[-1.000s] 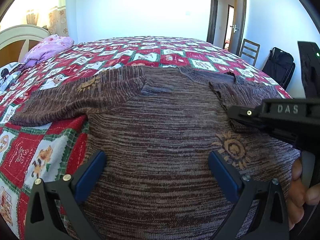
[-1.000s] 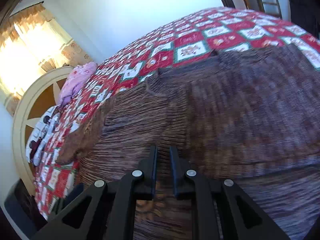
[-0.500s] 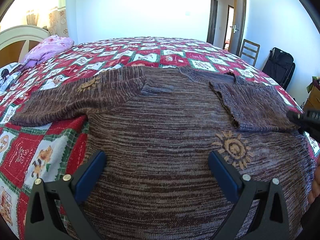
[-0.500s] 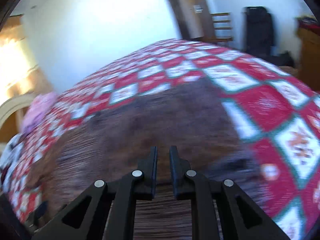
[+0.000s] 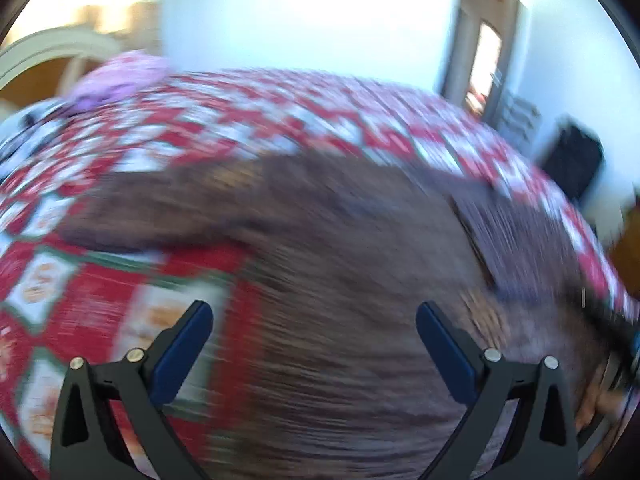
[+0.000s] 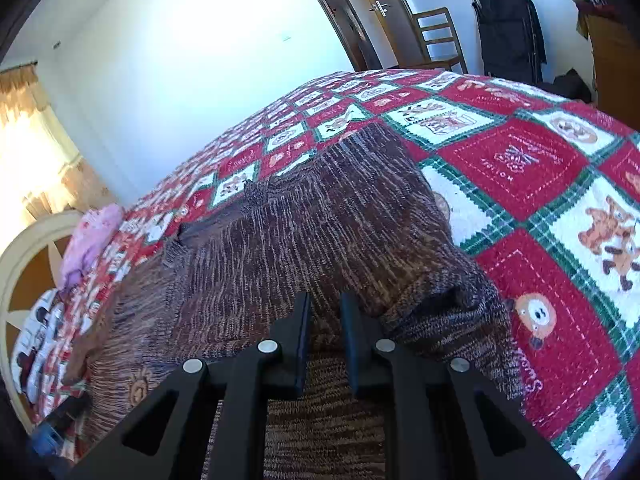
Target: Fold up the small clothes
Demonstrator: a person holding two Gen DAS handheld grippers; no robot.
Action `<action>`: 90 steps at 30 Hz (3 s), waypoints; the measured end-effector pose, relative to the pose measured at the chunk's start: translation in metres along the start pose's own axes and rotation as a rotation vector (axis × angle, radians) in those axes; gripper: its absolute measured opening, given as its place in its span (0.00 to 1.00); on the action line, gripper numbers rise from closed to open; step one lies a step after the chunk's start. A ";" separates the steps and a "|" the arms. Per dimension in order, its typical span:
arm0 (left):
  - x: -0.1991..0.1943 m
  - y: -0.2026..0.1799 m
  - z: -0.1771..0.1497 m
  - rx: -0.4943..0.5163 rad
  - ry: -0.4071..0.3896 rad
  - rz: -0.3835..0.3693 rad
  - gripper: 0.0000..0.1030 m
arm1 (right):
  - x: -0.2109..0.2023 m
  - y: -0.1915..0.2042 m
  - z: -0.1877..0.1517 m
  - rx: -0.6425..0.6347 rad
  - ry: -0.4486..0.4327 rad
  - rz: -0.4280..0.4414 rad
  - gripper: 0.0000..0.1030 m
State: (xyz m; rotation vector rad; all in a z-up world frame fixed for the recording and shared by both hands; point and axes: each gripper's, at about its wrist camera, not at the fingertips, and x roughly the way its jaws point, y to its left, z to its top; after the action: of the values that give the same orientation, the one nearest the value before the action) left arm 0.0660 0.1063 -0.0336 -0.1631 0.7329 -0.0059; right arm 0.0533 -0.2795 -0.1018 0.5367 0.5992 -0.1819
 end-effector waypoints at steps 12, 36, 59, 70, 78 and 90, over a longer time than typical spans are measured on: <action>0.051 0.185 0.056 -0.642 0.075 0.082 0.72 | -0.001 -0.002 -0.003 0.002 -0.007 0.009 0.16; 0.071 0.151 0.083 -0.504 0.014 0.081 0.07 | 0.000 -0.003 -0.003 0.007 -0.013 0.017 0.16; 0.070 -0.141 0.016 0.265 0.179 -0.193 0.48 | 0.000 -0.005 -0.004 0.012 -0.018 0.025 0.16; 0.027 -0.037 -0.008 0.089 0.115 -0.085 0.92 | 0.004 0.008 0.003 -0.032 0.022 -0.048 0.16; 0.031 -0.025 -0.029 0.035 0.038 -0.040 0.95 | -0.014 0.136 0.005 -0.371 0.017 0.199 0.71; 0.024 -0.006 -0.029 -0.039 -0.017 -0.165 0.99 | 0.085 0.243 -0.041 -0.942 0.245 0.198 0.43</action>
State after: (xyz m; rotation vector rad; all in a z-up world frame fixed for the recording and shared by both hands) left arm 0.0647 0.0945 -0.0703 -0.2603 0.7008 -0.1478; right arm 0.1789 -0.0524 -0.0755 -0.3036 0.7851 0.3553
